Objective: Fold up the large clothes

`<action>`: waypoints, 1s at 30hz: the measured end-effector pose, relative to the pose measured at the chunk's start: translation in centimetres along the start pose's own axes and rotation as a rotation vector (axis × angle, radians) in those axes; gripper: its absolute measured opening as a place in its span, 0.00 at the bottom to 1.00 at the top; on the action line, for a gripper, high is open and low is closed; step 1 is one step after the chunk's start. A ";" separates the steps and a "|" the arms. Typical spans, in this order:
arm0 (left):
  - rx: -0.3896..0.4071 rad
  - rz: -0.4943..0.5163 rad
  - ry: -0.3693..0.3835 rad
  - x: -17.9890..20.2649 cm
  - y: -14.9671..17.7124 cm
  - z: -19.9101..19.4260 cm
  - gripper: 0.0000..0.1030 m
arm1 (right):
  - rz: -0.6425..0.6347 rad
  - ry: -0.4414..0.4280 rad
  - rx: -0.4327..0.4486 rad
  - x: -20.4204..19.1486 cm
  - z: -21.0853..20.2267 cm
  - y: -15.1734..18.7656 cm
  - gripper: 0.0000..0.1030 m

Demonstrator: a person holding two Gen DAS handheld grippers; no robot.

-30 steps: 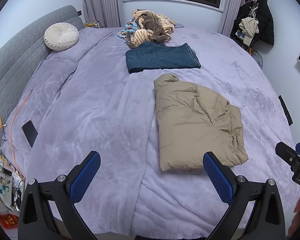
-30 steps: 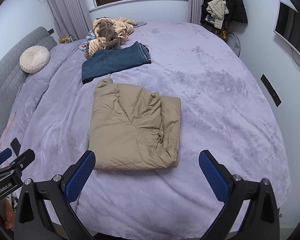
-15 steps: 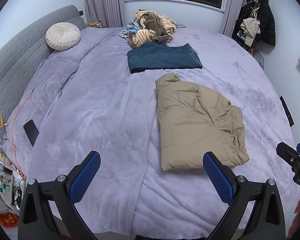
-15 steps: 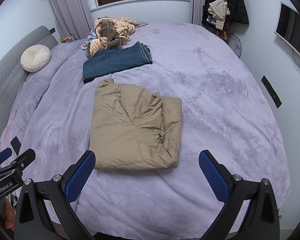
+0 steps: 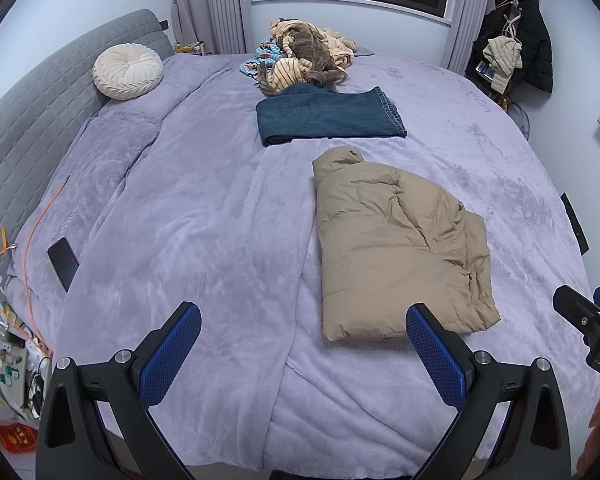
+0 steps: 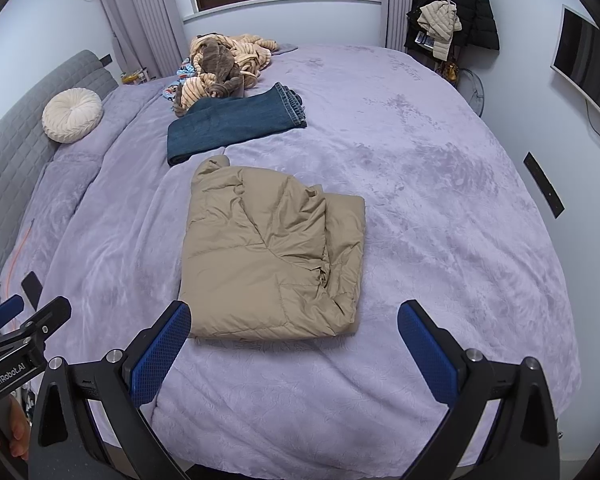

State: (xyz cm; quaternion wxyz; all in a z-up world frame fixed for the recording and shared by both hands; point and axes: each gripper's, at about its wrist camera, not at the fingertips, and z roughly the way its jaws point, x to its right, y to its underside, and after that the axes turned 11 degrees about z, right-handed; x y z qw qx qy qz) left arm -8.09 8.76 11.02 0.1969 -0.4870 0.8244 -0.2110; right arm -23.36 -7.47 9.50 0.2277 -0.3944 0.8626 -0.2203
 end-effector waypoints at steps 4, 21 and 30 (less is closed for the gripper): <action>0.001 -0.002 0.000 0.0 0.0 -0.1 1.00 | -0.001 0.000 0.000 0.0 0.0 0.0 1.00; 0.000 0.001 0.000 -0.1 0.0 0.0 1.00 | 0.000 0.002 0.000 -0.2 0.0 0.0 1.00; -0.001 0.000 0.000 0.0 -0.1 0.1 1.00 | -0.003 0.002 -0.001 -0.2 0.0 0.0 1.00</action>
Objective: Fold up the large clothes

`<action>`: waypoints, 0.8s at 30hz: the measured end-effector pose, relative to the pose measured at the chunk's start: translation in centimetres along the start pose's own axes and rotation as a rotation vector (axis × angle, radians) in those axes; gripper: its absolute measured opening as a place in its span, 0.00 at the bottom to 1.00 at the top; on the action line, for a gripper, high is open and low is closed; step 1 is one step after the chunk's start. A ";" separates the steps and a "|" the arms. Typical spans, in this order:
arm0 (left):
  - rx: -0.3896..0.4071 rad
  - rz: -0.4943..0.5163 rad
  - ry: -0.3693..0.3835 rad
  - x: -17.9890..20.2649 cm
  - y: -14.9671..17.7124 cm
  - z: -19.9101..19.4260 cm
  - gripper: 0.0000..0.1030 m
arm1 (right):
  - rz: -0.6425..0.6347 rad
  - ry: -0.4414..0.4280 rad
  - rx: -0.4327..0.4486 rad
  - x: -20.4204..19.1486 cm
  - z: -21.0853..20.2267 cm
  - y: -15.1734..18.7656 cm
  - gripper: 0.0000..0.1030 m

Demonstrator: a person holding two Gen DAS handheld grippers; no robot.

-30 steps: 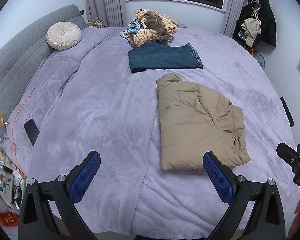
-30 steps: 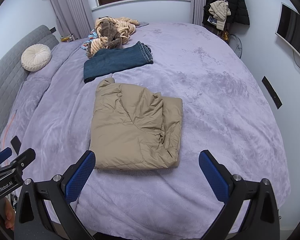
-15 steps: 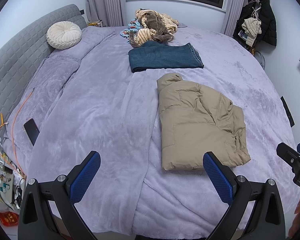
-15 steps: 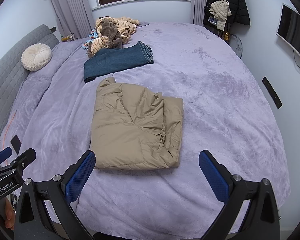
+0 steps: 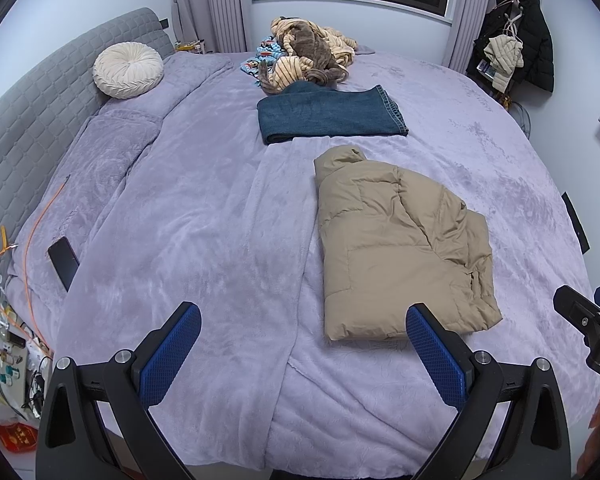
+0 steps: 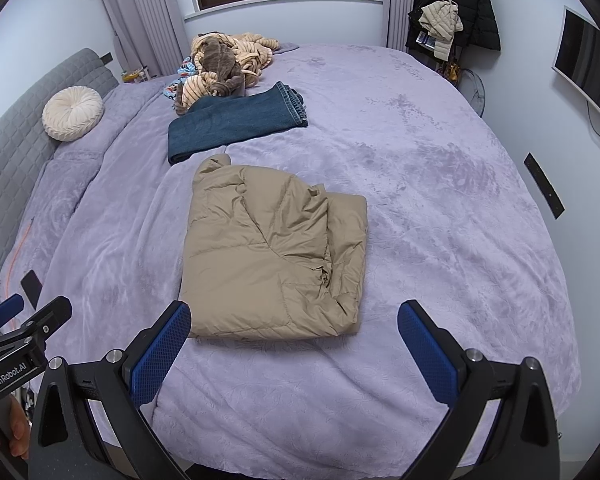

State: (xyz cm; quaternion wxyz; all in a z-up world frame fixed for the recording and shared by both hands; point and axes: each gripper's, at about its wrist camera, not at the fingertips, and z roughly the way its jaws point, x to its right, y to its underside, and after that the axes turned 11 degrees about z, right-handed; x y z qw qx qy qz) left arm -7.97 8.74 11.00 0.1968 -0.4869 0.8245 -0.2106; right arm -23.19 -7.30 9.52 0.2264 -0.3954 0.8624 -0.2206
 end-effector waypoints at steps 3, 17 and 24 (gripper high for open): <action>-0.001 0.000 0.000 0.0 0.0 0.0 1.00 | 0.001 0.001 -0.001 0.0 0.0 0.0 1.00; -0.003 -0.001 -0.003 0.0 0.1 -0.2 1.00 | -0.001 0.001 -0.002 0.0 0.1 -0.1 1.00; -0.002 -0.001 -0.001 0.0 0.0 -0.1 1.00 | -0.004 0.002 -0.002 -0.1 0.1 -0.2 1.00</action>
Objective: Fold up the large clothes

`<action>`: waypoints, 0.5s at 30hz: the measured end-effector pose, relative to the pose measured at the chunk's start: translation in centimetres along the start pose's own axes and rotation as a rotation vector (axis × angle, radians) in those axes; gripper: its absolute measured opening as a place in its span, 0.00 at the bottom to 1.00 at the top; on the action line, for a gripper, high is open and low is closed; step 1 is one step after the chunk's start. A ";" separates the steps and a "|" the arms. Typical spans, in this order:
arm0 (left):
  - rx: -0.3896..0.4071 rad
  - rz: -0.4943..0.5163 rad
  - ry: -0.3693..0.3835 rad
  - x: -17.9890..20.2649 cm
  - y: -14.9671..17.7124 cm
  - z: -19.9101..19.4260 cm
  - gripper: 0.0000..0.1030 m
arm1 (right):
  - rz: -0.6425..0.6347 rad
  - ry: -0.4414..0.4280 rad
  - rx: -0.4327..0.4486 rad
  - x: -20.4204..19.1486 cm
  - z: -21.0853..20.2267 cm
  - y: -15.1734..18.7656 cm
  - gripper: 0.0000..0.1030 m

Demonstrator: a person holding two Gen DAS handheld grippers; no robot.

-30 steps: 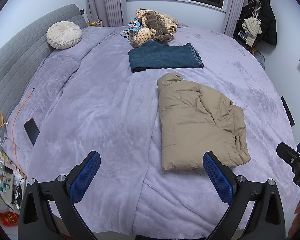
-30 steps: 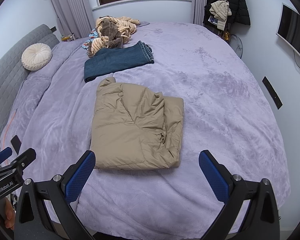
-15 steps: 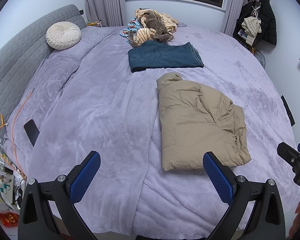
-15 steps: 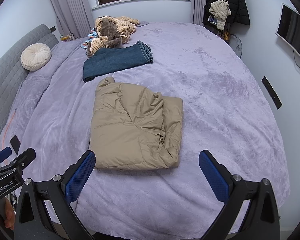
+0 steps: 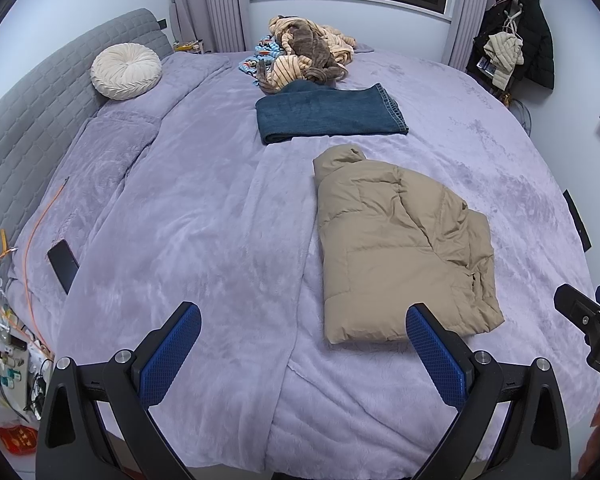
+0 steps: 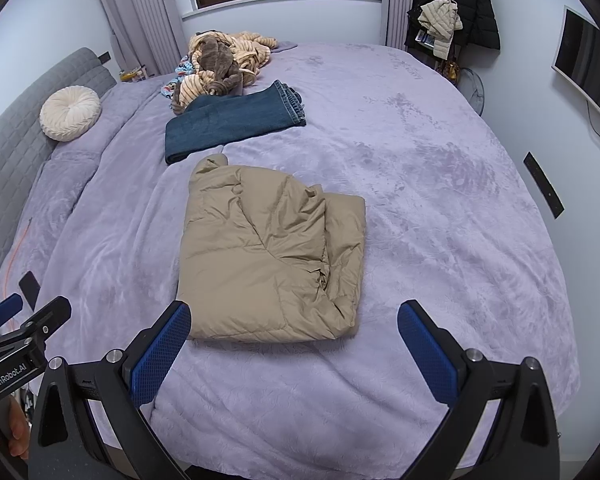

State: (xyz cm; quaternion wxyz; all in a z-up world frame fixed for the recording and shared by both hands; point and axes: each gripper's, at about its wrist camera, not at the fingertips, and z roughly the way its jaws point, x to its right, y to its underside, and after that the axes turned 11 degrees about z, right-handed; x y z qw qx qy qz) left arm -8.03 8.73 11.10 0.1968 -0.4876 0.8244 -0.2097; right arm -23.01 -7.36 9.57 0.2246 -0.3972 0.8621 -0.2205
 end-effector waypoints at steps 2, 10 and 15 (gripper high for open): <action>0.000 0.001 0.000 0.0 0.0 0.0 1.00 | 0.003 0.000 0.001 0.0 0.0 0.0 1.00; 0.000 0.001 0.000 0.0 -0.1 0.1 1.00 | 0.002 0.001 -0.001 -0.1 0.1 0.0 1.00; 0.000 0.001 0.000 0.0 -0.2 0.1 1.00 | 0.003 0.002 -0.001 -0.2 0.0 0.0 1.00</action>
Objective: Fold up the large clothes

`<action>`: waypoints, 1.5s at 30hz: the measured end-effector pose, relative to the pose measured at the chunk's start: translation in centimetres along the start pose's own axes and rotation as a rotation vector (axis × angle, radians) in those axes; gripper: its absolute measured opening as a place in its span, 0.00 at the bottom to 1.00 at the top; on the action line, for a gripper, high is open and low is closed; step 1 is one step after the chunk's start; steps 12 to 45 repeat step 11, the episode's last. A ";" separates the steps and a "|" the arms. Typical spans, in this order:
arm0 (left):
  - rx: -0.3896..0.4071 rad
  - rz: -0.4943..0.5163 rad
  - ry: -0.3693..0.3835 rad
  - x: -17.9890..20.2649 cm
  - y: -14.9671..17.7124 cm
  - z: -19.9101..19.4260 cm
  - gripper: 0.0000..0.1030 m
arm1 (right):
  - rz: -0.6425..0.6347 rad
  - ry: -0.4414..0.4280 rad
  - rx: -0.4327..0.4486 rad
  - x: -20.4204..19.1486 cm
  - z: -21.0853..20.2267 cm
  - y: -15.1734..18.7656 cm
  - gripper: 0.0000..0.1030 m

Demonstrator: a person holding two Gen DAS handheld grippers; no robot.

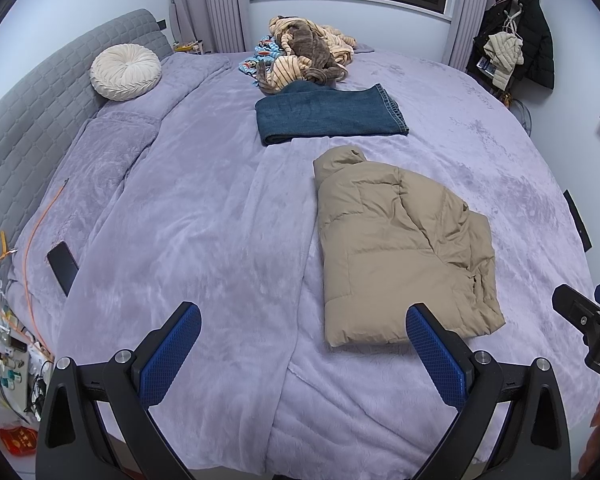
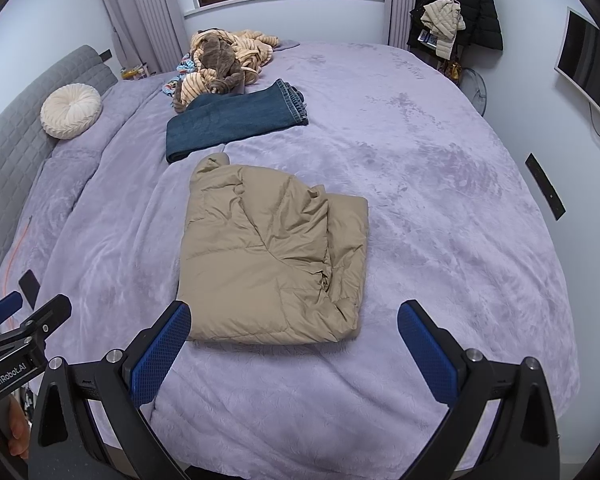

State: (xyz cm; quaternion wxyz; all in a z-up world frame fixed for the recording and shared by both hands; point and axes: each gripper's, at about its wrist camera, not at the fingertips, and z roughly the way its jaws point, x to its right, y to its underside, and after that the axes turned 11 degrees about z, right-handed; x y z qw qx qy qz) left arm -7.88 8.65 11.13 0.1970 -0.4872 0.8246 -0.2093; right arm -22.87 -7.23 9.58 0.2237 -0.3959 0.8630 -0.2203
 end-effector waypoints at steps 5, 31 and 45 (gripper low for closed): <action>0.010 -0.003 0.007 -0.3 0.1 -0.1 1.00 | -0.001 0.001 -0.002 -0.1 0.1 0.0 1.00; 0.018 0.002 0.020 -0.9 0.0 0.1 1.00 | -0.003 0.002 -0.006 -0.2 0.0 0.1 1.00; 0.018 0.002 0.020 -0.9 0.0 0.1 1.00 | -0.003 0.002 -0.006 -0.2 0.0 0.1 1.00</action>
